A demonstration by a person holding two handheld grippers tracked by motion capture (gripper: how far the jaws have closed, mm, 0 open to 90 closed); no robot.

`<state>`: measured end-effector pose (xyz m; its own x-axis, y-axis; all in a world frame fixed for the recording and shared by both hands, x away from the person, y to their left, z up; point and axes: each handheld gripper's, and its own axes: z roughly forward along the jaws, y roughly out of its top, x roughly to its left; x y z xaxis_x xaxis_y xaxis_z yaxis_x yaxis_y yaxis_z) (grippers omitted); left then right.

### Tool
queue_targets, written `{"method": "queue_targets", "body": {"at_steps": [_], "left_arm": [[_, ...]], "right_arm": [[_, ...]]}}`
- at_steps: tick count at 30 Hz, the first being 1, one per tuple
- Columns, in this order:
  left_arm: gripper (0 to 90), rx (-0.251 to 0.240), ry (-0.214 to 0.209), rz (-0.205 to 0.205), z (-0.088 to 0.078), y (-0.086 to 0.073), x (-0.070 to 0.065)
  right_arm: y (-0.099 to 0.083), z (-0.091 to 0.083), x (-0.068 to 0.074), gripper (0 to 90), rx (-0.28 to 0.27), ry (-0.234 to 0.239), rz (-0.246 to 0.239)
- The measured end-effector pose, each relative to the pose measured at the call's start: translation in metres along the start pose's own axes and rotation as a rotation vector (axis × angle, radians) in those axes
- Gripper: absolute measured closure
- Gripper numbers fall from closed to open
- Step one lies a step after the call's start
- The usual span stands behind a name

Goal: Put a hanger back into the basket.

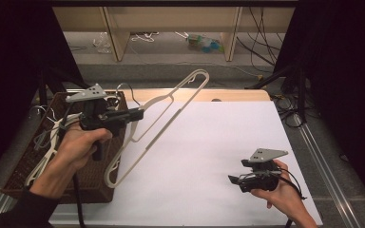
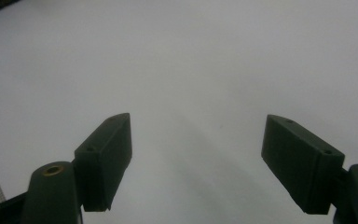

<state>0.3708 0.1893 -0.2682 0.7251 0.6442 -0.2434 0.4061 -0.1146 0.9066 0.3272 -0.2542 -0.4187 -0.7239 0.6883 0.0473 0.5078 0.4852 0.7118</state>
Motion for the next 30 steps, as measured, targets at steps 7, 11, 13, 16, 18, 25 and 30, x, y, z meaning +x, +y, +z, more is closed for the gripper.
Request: {"method": "queue_targets", "body": {"at_steps": [7, 11, 13, 16, 18, 25, 30], "left_arm": [[85.9, -0.015, 0.03, -0.007, -0.026, 0.011, 0.013], [85.9, -0.011, 0.061, -0.003, -0.039, 0.014, 0.024], [85.9, -0.02, 0.067, -0.011, -0.045, 0.014, 0.033], [85.9, -0.032, 0.085, -0.021, -0.055, 0.013, 0.046], [85.9, -0.034, 0.098, -0.029, -0.061, 0.011, 0.056], [85.9, -0.023, 0.162, -0.036, -0.082, 0.0, 0.087], [85.9, -0.021, 0.192, -0.081, -0.094, -0.011, 0.11]], "right_arm": [[-0.001, 0.001, -0.001, 25.3, -0.011, 0.003, -0.006], [-0.001, 0.002, 0.0, 25.3, -0.009, 0.008, 0.001], [-0.001, 0.001, 0.0, 25.7, 0.0, 0.012, -0.001], [-0.001, 0.001, -0.001, 25.8, -0.006, 0.01, -0.008], [-0.001, 0.001, 0.0, 25.8, -0.002, 0.009, 0.013], [-0.003, 0.001, -0.003, 25.6, 0.008, 0.006, 0.013], [-0.003, 0.001, -0.003, 25.3, -0.001, 0.003, 0.013]]}}
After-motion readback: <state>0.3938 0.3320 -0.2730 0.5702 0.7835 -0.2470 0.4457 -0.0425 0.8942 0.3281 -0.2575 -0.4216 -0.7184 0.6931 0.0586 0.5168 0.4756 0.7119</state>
